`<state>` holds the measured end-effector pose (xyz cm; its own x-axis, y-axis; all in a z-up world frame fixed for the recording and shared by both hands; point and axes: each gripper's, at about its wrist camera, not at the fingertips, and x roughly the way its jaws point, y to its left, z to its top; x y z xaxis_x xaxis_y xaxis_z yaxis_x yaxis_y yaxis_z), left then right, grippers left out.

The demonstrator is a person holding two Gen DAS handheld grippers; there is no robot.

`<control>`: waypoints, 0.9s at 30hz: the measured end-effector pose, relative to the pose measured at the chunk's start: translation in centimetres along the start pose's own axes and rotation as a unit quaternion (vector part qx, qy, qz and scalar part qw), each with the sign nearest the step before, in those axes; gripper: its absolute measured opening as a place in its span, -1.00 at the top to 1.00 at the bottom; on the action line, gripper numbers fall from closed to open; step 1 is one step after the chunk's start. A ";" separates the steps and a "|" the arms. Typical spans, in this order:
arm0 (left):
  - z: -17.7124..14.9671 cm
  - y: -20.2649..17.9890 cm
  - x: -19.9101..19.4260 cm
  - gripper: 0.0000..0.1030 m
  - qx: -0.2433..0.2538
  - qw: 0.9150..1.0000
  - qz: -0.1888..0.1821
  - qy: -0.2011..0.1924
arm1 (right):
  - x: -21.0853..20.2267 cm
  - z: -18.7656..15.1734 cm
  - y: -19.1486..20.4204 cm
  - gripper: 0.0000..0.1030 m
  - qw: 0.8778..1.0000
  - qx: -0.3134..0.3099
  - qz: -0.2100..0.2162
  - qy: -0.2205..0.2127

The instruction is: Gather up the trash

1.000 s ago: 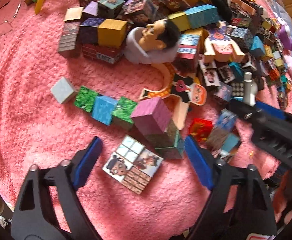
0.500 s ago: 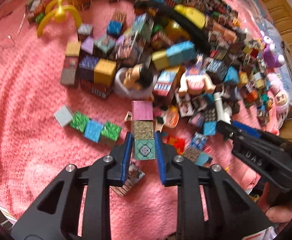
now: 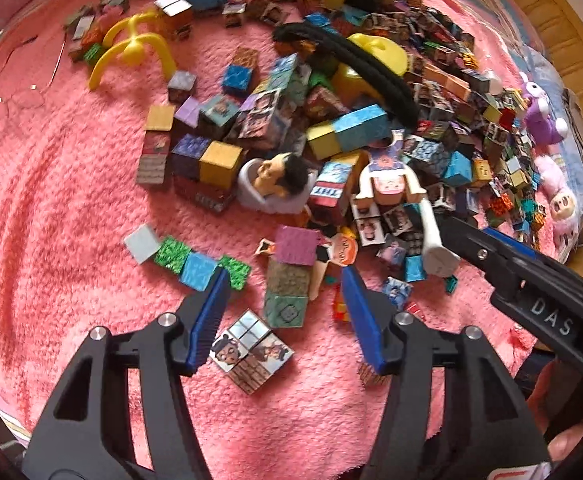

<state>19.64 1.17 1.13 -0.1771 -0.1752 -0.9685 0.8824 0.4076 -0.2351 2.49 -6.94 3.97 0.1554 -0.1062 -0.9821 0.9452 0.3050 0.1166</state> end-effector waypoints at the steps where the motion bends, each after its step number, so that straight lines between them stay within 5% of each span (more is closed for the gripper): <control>1: 0.0 0.2 0.3 -0.18 -0.006 1.000 -0.001 0.006 | 0.4 -0.3 -0.3 -0.24 1.000 0.006 -0.005 0.000; 10: -0.7 -1.8 3.3 -0.29 0.041 0.997 0.019 0.060 | 4.1 -1.3 -3.0 -0.32 0.995 0.052 -0.061 0.051; 19: -0.8 -3.5 4.5 -0.39 0.082 0.993 0.040 0.072 | 6.2 -1.6 -2.6 -0.41 0.994 0.018 -0.045 0.095; 21: -0.9 -3.4 4.5 -0.38 0.086 0.993 0.038 0.071 | 6.6 -2.1 -2.3 -0.37 0.993 0.005 -0.039 0.107; 25: -0.7 -2.2 3.9 -0.14 0.067 0.996 0.025 0.061 | 6.0 -2.0 -1.6 0.12 0.995 -0.016 -0.031 0.095; 27: -0.4 -1.4 3.4 -0.01 0.056 0.997 0.016 0.056 | 5.7 -1.9 -1.2 0.21 0.995 -0.027 -0.035 0.090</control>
<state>17.64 0.34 -1.90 -0.1896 -0.0596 -0.9801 0.9305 0.3078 -0.1987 1.69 -6.13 -2.02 0.0311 0.0411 -0.9987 0.9342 0.3540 0.0436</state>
